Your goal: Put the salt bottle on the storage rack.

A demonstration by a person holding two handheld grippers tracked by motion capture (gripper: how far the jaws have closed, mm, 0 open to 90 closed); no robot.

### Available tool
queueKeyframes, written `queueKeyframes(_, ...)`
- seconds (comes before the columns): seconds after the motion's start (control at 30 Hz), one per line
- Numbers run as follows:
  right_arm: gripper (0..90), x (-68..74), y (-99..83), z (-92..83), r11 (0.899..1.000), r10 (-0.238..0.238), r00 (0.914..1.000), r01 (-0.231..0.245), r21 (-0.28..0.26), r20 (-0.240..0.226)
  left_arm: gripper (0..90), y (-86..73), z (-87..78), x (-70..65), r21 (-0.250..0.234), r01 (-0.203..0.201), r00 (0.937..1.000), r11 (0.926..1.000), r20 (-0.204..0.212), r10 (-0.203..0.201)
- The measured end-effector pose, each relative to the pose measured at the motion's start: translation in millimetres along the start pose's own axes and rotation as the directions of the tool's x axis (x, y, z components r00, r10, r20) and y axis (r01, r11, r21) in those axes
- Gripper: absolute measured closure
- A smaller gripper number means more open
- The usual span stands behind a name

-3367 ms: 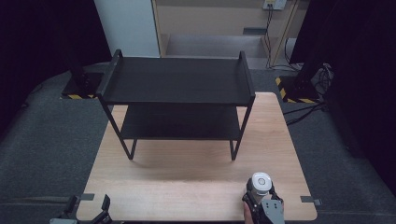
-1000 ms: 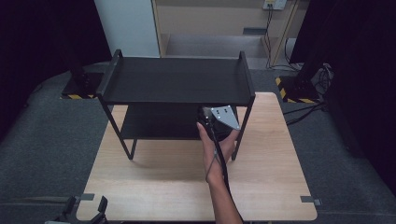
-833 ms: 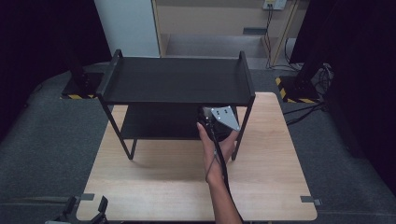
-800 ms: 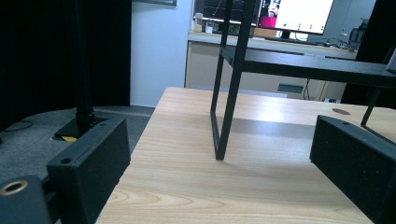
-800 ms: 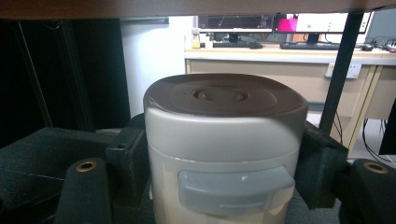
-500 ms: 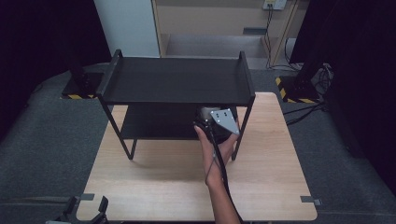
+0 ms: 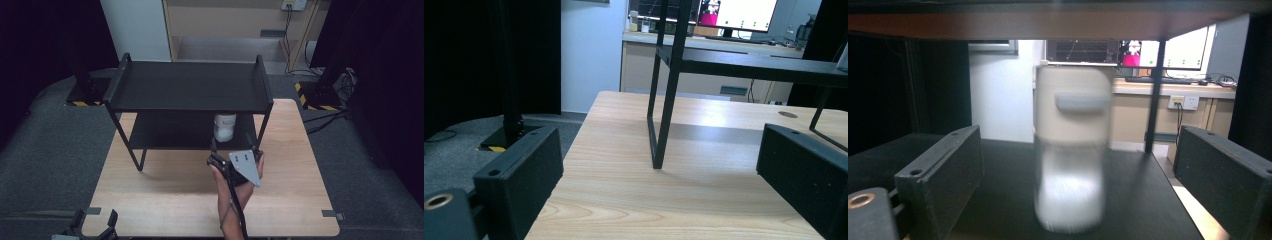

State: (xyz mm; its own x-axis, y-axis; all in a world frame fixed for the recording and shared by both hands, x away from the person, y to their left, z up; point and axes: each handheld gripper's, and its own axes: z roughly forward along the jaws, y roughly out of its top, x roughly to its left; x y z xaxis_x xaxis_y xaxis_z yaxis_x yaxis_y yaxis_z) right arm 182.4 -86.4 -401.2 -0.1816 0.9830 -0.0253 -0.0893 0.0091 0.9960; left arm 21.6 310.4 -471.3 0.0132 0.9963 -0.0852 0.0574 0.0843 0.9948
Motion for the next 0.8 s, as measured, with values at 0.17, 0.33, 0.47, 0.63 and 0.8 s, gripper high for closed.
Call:
queueKeyframes(0.17,5.4,-12.0,-18.6,-31.1,1.0,0.007,0.9999,-0.007,0.014,-0.007,3.1,-1.8,6.1,1.8,-0.002,-0.021,0.9998,0.9998,0.007,0.021)
queueKeyframes(0.33,5.6,-26.3,-42.9,-63.0,0.999,0.021,0.9997,-0.02,0.044,-0.011,2.9,-1.9,12.1,2.9,-0.001,-0.039,0.9991,0.9992,0.015,0.039)
queueKeyframes(0.47,5.8,-39.1,-55.9,-80.1,0.998,0.015,0.9996,-0.014,0.066,-0.024,2.8,-0.6,15.0,3.5,-0.001,-0.056,0.9983,0.9984,0.017,0.056)
queueKeyframes(0.63,6.1,-59.4,-71.3,-100.5,0.996,0.033,0.9993,-0.032,0.083,-0.016,2.8,-2.3,17.0,4.2,0.004,-0.067,0.9976,0.9977,0.014,0.067)
queueKeyframes(0.8,6.9,-74.7,-82.5,-113.6,0.995,0.046,0.9989,-0.046,0.09,0.011,2.7,-2.5,18.6,5.0,0.014,-0.079,0.9968,0.9968,0.013,0.079)
